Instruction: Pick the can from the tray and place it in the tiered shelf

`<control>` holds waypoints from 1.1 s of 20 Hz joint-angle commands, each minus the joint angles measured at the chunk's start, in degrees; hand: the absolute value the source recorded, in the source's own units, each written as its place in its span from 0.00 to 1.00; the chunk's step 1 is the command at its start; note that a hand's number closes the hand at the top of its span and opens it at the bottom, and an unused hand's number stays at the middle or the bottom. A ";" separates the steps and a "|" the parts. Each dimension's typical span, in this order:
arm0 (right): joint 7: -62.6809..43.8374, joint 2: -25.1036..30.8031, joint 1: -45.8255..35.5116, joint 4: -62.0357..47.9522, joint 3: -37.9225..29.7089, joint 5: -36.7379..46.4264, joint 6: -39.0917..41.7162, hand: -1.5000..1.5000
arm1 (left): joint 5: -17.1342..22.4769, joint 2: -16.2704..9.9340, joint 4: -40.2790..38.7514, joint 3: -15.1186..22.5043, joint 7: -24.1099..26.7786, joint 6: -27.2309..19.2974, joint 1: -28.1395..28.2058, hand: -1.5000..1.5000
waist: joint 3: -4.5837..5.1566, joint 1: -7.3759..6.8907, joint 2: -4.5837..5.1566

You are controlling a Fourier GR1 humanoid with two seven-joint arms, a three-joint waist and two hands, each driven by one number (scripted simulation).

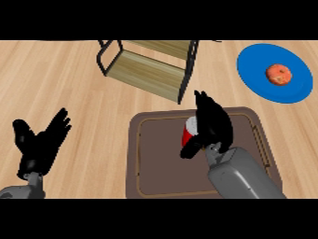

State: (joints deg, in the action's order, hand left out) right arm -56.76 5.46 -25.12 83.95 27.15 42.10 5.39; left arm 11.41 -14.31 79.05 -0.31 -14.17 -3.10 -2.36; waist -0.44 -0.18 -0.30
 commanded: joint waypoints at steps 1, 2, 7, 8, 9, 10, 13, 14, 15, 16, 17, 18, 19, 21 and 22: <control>4.19 -0.88 0.05 -4.98 0.10 -1.32 2.88 1.00 | -0.63 1.45 -2.82 0.12 -0.45 -0.42 -0.02 0.50 | 0.44 -0.09 0.40; 2.14 0.01 0.61 -2.58 3.71 -4.65 11.42 1.00 | 0.40 0.93 0.79 0.83 -3.81 -0.27 0.72 0.50 | 0.43 -0.41 0.28; 8.54 -2.48 -0.69 -6.19 1.26 -2.20 6.64 1.00 | 1.21 -0.67 -0.05 -1.65 -1.94 2.48 1.85 0.50 | 0.43 -0.24 0.34; 5.50 -4.44 2.77 -1.90 5.24 -0.19 5.52 1.00 | -2.09 2.96 -0.66 1.80 -2.29 -1.26 0.95 0.50 | 0.44 0.13 0.27; 14.70 -1.49 1.15 -8.71 0.55 -1.67 2.36 1.00 | -0.15 1.50 -2.36 -0.32 -1.01 1.20 0.52 0.50 | 0.43 -0.16 0.45; 8.21 -4.10 2.65 -0.68 4.08 0.13 5.15 1.00 | -1.47 1.59 -5.46 -0.63 0.72 1.03 -1.25 0.50 | 0.45 0.30 0.31; 9.85 -4.57 4.03 2.41 4.45 1.82 3.57 1.00 | -1.23 0.55 -0.42 -1.63 -1.64 0.68 0.98 0.50 | 0.44 0.14 0.23; 13.48 -0.74 4.83 4.39 3.08 1.31 4.03 1.00 | 0.59 -0.42 1.67 -2.20 -7.02 1.18 -1.39 0.50 | 0.42 0.26 0.22; 3.07 -5.30 -2.91 -3.41 10.17 -1.07 -3.85 1.00 | -0.87 2.33 -0.95 -0.07 -1.75 1.30 0.45 0.50 | 0.45 -0.70 0.38; -1.46 -5.32 -8.13 -6.91 11.52 -4.26 -8.37 1.00 | -0.45 0.91 -2.71 -0.41 -0.96 3.20 -0.71 0.50 | 0.47 -2.31 0.74; -4.61 -5.35 -9.21 -8.45 13.39 -5.07 -12.15 1.00 | -1.67 1.68 0.20 1.38 -4.08 1.41 -1.76 0.50 | 0.42 -3.19 0.76; -8.18 -5.37 -12.32 -7.83 12.62 -5.92 -11.41 1.00 | -1.98 2.44 -0.81 2.38 -3.36 1.85 -1.76 0.50 | 0.49 -5.08 1.06; -9.43 -5.39 -13.38 -9.27 11.81 -6.17 -13.46 1.00 | -2.40 2.85 -0.50 2.92 -2.95 1.65 -2.23 0.50 | 0.50 -6.20 1.32; -11.66 -5.41 -15.99 -10.46 11.93 -6.77 -17.46 1.00 | -1.80 2.64 -0.74 2.85 -2.82 2.67 -2.96 0.50 | 0.54 -7.77 1.53; -12.54 -5.41 -18.05 -9.85 12.15 -6.25 -19.61 1.00 | -1.68 2.75 -1.04 2.95 -3.14 2.80 -3.12 0.50 | 0.56 -8.02 1.35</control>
State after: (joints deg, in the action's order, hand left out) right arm -60.24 0.77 -36.89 76.01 37.83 37.25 -5.67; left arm 9.81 -12.30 79.41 1.20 -16.04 -1.16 -5.66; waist -0.13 -5.56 0.58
